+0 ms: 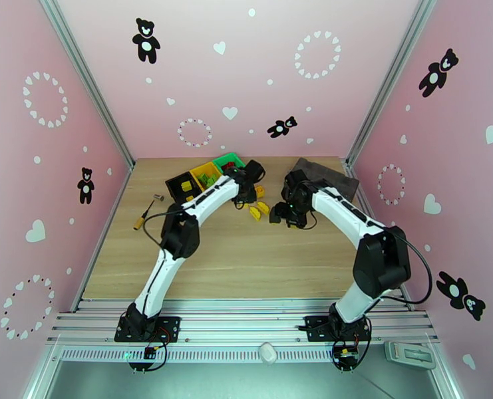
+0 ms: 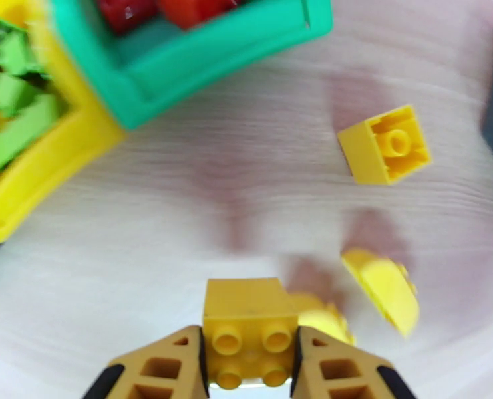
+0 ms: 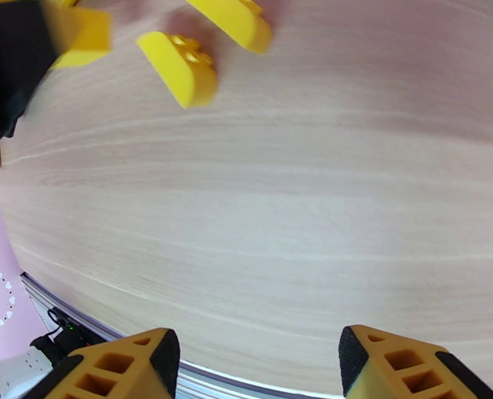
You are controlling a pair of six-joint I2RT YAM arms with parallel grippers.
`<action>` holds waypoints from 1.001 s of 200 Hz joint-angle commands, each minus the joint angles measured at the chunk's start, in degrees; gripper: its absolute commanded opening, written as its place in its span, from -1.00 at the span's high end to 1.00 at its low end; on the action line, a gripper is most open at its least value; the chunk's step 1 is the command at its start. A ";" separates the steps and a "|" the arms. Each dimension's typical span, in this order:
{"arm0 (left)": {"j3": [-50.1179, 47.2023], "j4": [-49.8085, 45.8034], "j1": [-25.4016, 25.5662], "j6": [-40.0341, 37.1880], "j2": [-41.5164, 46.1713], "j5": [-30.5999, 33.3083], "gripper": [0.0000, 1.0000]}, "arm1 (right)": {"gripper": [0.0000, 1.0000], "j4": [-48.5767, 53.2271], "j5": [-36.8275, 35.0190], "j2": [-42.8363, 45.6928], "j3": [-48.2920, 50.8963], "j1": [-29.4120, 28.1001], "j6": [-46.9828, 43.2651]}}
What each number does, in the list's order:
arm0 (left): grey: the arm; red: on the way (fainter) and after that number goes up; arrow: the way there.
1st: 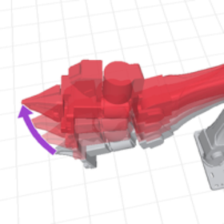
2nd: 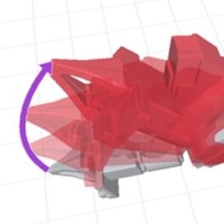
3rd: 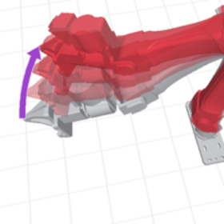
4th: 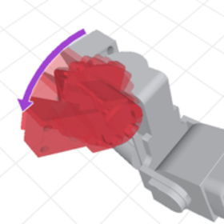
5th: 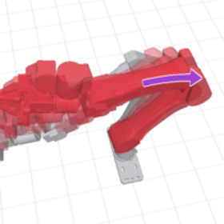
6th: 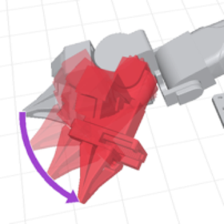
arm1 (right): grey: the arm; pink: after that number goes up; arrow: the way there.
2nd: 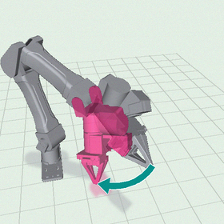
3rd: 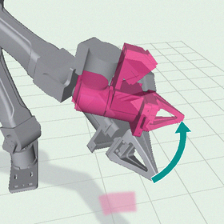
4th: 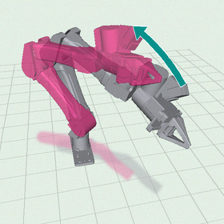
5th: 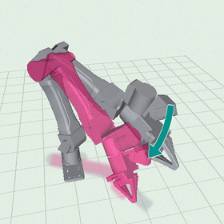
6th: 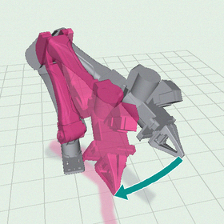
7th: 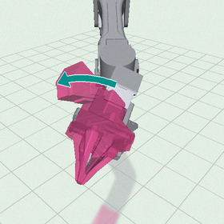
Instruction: Sort the legos into containers by color
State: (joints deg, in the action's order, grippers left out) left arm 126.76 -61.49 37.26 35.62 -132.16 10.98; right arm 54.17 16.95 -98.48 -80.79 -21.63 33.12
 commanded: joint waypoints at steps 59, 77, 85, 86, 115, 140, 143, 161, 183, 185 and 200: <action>-21.31 2.07 -12.51 -3.00 22.21 4.75 0.59 | -0.35 -0.83 3.35 -13.62 -16.99 -7.48 1.69; -24.17 2.72 -16.66 -3.98 24.30 4.42 0.58 | -0.34 0.13 3.84 -16.53 -20.56 -8.41 1.59; -24.69 2.83 -18.33 -4.59 24.52 4.26 0.57 | -0.34 0.66 3.95 -17.47 -22.21 -8.61 1.45; -24.70 2.81 -18.52 -4.72 24.55 4.19 0.57 | -0.34 0.71 3.96 -17.59 -22.39 -8.65 1.48; -22.86 2.71 -22.79 -7.49 22.29 3.13 0.57 | -0.34 2.37 3.62 -20.18 -26.03 -8.91 1.05; -19.09 1.56 -25.19 -8.64 18.16 2.58 0.57 | -0.34 3.46 3.00 -21.18 -27.52 -8.79 0.80; -18.63 1.42 -25.42 -8.71 17.75 2.48 0.57 | -0.34 3.49 2.83 -21.19 -27.61 -8.84 0.82; -15.91 0.87 -26.09 -9.35 15.06 2.04 0.48 | -0.35 4.14 2.02 -20.99 -27.54 -8.72 0.76; -12.36 -0.24 -26.14 -10.10 12.58 2.11 0.17 | -0.42 4.69 0.93 -20.46 -27.01 -8.56 0.43; -12.14 -0.41 -26.17 -10.08 12.42 2.11 0.14 | -0.42 4.71 0.81 -20.38 -26.88 -8.57 0.45; -10.60 -0.98 -26.16 -10.13 11.67 2.03 -0.07 | -0.46 4.85 0.15 -19.80 -25.99 -8.36 0.21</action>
State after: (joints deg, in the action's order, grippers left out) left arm 112.55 -60.25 11.22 26.83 -119.48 13.89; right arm 56.58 19.05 -118.43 -106.65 -30.30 33.87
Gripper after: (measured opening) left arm 0.477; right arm 0.719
